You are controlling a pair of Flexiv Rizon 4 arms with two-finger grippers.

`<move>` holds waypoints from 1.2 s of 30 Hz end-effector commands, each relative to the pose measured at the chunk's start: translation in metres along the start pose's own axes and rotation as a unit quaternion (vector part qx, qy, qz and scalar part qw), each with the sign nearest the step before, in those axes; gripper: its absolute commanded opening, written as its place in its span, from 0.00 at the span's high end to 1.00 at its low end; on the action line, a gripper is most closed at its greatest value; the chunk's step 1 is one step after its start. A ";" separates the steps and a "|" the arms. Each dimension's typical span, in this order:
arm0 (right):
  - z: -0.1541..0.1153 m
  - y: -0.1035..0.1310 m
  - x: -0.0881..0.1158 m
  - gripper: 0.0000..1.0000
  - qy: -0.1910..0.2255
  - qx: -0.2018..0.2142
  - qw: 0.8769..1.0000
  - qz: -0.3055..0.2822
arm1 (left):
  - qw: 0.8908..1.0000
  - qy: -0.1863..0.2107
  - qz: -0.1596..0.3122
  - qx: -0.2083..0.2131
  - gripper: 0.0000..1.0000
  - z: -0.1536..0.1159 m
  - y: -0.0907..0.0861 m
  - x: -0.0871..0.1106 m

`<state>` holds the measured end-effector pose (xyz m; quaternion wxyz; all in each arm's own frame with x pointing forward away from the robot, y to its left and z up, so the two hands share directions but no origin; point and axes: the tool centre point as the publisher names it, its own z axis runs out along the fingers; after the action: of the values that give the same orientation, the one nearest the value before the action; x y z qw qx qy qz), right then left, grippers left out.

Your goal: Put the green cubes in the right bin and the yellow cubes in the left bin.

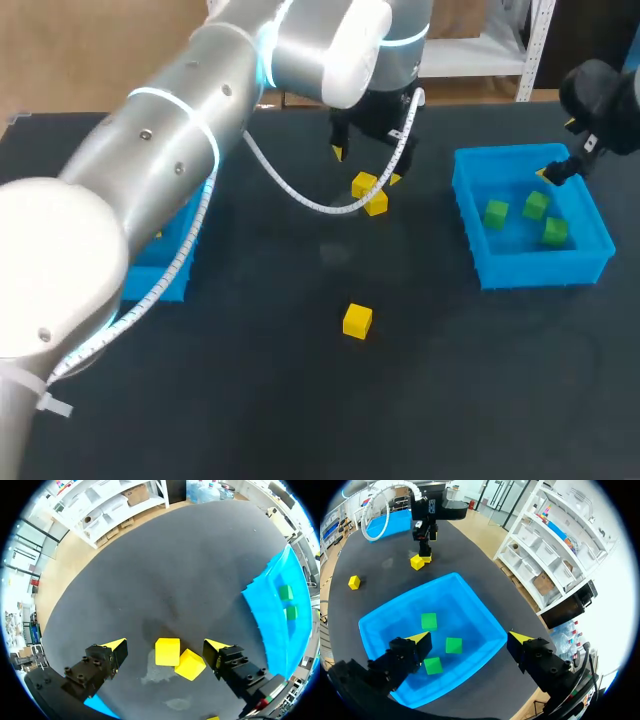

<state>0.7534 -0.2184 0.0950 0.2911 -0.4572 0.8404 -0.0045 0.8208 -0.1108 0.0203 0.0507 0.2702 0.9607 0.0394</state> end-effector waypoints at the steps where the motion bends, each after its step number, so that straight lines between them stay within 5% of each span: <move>1: 0.000 0.001 0.000 0.00 0.000 0.001 1.000 0.000 | 0.996 0.088 -0.007 -0.003 0.00 0.006 0.003 -0.007; 20: 0.000 0.001 0.000 0.00 0.000 0.001 1.000 0.000 | 0.991 0.121 -0.053 0.020 0.02 0.022 0.001 -0.001; 21: 0.000 0.001 0.000 0.00 0.000 0.001 1.000 0.000 | 0.991 0.120 -0.055 0.020 0.78 0.022 0.001 -0.001; 22: 0.000 0.001 0.000 0.00 0.000 0.001 1.000 0.000 | 0.991 0.119 -0.055 0.020 1.00 0.022 0.001 -0.001; 36: 0.000 0.001 0.000 0.00 0.000 0.001 1.000 0.000 | 0.992 0.107 -0.054 0.027 1.00 0.013 0.012 0.008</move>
<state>0.7534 -0.2184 0.0951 0.2911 -0.4572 0.8404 -0.0045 0.8150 -0.0972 0.0016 0.0304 0.2146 0.9759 0.0234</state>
